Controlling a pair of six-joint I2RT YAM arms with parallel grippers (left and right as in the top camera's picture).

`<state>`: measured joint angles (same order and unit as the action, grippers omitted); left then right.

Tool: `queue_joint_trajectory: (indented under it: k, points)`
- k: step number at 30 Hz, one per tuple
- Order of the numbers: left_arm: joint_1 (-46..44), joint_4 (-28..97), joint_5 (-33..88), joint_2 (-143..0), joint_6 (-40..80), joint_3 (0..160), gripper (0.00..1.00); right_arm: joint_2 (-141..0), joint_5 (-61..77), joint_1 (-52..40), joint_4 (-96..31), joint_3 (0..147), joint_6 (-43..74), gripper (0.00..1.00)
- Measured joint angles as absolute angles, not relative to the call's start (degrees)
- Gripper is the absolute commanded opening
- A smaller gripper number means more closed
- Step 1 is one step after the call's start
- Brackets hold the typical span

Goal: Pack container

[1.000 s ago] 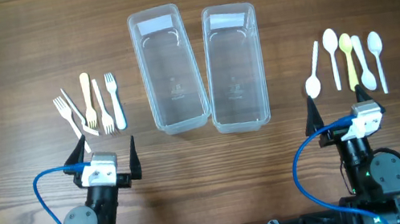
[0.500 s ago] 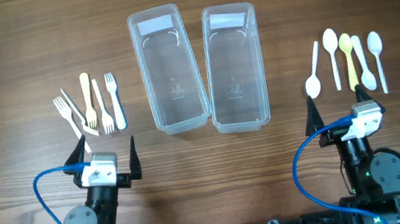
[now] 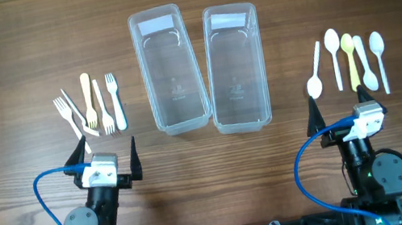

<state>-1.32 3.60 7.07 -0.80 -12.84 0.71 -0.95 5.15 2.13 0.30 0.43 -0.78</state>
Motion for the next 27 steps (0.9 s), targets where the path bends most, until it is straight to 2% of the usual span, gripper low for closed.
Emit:
queue_joint_trajectory:
  k: [13, 21, 23, 27]
  points:
    - [-1.3, 3.6, 7.1, -0.8, -12.9, 0.7, 1.00, -1.0, 5.1, 2.1, 0.3, 0.4, -0.8, 1.00]
    - [-1.3, 3.6, 7.1, -0.8, -12.9, 0.7, 1.00, -1.0, 7.3, 2.1, 1.1, 1.4, 6.6, 1.00]
    - [-1.3, 3.6, 7.1, -0.8, -12.8, 0.7, 1.00, -1.3, 7.2, 2.1, -1.4, 4.2, 7.3, 1.00]
    - [-1.3, 3.6, 7.1, -0.8, -12.8, 0.7, 1.00, -9.1, 4.3, 2.0, -6.8, 22.6, 7.9, 1.00]
